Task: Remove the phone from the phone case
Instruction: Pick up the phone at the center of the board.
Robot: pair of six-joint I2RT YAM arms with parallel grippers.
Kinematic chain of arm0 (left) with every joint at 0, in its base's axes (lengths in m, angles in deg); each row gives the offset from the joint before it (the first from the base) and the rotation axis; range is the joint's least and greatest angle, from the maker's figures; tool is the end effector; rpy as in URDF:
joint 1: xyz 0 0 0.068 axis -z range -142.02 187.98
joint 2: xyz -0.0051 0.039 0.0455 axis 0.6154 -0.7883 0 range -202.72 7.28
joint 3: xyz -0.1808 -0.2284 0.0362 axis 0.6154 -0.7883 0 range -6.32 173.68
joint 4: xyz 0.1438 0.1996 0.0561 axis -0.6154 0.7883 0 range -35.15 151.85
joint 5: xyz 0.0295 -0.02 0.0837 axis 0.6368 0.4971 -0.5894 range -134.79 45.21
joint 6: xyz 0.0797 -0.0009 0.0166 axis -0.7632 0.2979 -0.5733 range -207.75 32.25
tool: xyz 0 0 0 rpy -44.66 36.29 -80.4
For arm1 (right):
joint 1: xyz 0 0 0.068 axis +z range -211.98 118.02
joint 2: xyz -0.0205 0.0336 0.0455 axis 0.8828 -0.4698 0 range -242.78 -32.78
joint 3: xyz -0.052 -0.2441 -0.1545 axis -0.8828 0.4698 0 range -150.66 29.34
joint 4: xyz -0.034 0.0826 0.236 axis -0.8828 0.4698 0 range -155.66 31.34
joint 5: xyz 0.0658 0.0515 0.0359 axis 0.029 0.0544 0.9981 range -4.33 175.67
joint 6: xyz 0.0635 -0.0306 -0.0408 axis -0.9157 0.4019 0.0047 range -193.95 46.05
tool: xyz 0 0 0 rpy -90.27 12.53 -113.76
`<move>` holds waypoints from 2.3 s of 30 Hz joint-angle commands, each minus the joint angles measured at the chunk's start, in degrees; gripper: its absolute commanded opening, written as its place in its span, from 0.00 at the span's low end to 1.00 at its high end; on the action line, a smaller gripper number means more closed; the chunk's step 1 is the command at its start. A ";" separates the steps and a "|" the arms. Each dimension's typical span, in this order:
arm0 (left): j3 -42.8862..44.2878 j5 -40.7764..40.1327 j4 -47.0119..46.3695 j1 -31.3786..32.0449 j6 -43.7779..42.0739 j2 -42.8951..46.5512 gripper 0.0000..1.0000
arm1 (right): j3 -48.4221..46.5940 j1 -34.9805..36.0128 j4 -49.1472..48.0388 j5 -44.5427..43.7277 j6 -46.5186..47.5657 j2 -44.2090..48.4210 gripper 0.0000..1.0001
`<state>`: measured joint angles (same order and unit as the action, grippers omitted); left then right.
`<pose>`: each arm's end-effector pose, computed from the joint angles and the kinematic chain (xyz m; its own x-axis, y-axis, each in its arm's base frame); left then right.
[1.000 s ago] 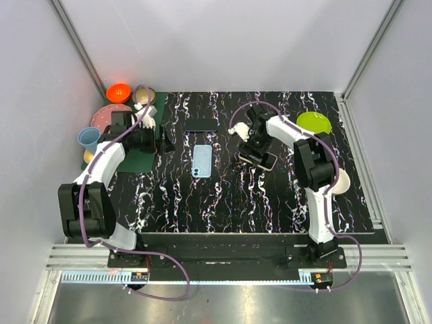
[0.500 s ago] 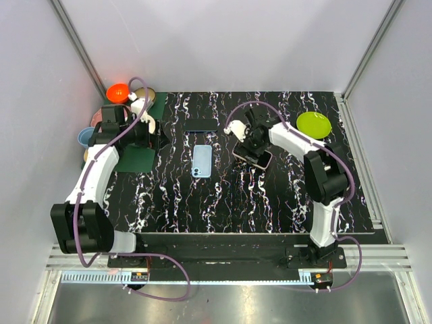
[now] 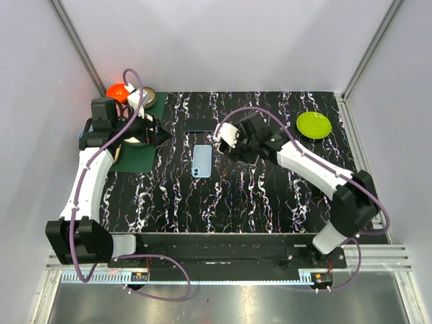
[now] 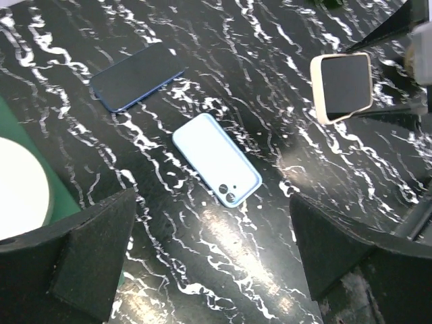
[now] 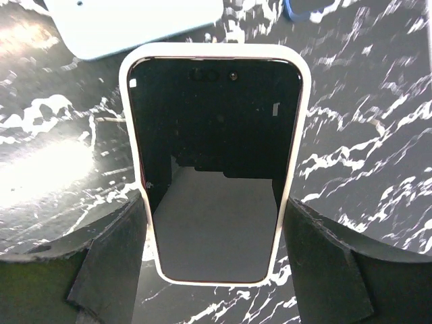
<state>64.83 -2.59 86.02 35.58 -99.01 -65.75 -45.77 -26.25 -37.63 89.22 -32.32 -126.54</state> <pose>0.2814 -0.0357 0.3698 -0.4306 0.1268 -0.8936 0.6277 0.7535 -0.1955 0.3059 0.2255 0.2748 -0.0314 -0.8393 -0.5428 -0.8537 0.3050 -0.4221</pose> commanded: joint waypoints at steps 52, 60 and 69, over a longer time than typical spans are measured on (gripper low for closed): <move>7.60 10.45 3.63 20.32 3.44 -16.09 0.95 | 4.01 21.31 -27.50 -23.94 4.69 4.29 0.00; 6.63 10.28 2.31 20.76 4.41 -15.74 0.90 | 3.13 22.19 -29.52 -25.70 4.69 2.97 0.00; 6.01 9.48 2.22 20.85 4.24 -15.82 0.87 | 3.13 22.28 -31.02 -26.84 4.78 3.14 0.00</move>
<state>70.91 7.29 90.77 56.06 -95.12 -82.17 -39.32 -4.62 -61.96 65.09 -27.53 -124.46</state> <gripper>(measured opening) 0.881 0.783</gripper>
